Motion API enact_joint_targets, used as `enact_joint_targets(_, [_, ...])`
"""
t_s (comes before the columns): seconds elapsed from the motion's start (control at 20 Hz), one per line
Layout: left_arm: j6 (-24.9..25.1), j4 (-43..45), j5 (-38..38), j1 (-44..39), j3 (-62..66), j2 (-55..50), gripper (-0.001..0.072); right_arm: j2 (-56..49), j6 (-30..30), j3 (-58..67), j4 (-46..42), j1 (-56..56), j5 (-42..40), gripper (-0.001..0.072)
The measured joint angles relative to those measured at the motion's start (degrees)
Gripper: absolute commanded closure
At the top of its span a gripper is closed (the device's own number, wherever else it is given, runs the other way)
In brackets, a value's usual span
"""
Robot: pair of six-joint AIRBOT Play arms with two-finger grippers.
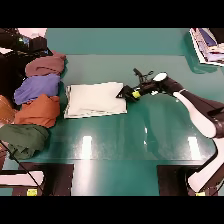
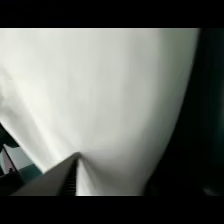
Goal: Fold the shirts.
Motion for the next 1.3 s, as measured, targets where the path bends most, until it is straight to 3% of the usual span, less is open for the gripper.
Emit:
enact_joint_targets(0.05, [0.1,0.0,0.0,-0.7,0.0,0.0,0.0681,-1.4,-0.2,2.1,0.0,1.0,-0.6,0.0662])
enact_joint_targets(0.1, [0.3,0.0,0.0,-1.6,0.0,0.0,0.0681,-2.5,-0.2,4.3,0.3,1.8,-0.5,0.0693])
enact_joint_targets(0.4, [0.9,0.0,0.0,-5.9,0.0,0.0,0.0682,-2.5,0.5,11.8,-6.0,1.7,2.4,0.0694])
enact_joint_targets(0.65, [1.0,0.0,-0.3,-8.1,0.0,0.0,0.0682,9.2,2.5,4.0,-12.3,-7.6,0.6,0.0694])
enact_joint_targets(1.0, [1.0,0.0,-0.8,-8.7,0.0,0.0,0.0682,31.7,6.3,-14.2,-23.4,-35.0,-1.6,0.0694])
enact_joint_targets(1.3, [1.0,0.0,0.3,-8.8,0.0,0.0,0.0681,45.6,9.2,-28.7,-27.2,-60.9,-4.6,0.0694])
